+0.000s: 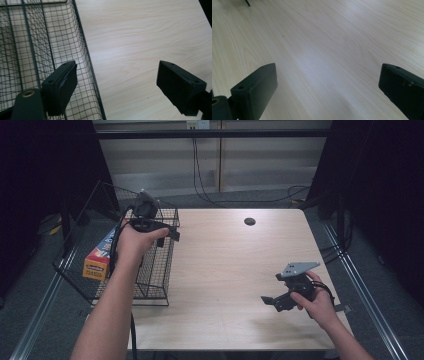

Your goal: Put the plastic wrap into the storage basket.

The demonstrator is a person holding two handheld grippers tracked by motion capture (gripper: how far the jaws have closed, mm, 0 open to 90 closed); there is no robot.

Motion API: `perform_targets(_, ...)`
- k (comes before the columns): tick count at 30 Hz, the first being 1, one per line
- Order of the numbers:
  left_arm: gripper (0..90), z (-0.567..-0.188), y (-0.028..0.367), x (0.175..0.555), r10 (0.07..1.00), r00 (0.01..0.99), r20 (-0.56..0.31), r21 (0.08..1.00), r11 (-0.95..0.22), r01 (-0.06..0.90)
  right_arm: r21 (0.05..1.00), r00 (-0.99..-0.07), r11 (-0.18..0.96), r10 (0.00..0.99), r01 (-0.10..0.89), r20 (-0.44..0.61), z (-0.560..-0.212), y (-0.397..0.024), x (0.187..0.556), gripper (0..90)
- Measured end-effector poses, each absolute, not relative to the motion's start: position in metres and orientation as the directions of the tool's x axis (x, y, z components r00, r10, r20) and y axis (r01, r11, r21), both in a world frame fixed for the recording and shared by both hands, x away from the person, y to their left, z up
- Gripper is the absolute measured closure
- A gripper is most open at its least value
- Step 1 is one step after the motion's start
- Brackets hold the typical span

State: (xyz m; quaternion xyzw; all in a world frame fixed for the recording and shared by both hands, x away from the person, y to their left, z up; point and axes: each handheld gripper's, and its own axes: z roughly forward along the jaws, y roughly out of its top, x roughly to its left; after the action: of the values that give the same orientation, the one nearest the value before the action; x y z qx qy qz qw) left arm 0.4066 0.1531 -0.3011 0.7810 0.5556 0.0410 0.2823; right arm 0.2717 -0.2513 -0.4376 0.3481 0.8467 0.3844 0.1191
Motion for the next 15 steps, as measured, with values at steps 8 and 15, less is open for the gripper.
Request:
perform_targets(8,16.7,-0.309,0.141,0.402,0.864,0.429,-0.263,0.488,-0.264,0.832,0.734,-0.73,0.461,0.68,0.499,0.068,-0.437,-0.251,0.271,1.8)
perform_targets(15,16.8,-0.316,0.126,0.396,0.836,0.474,-0.278,0.5,-0.295,0.814,0.732,-0.73,0.465,0.681,0.498,0.065,-0.438,-0.251,0.271,1.8)
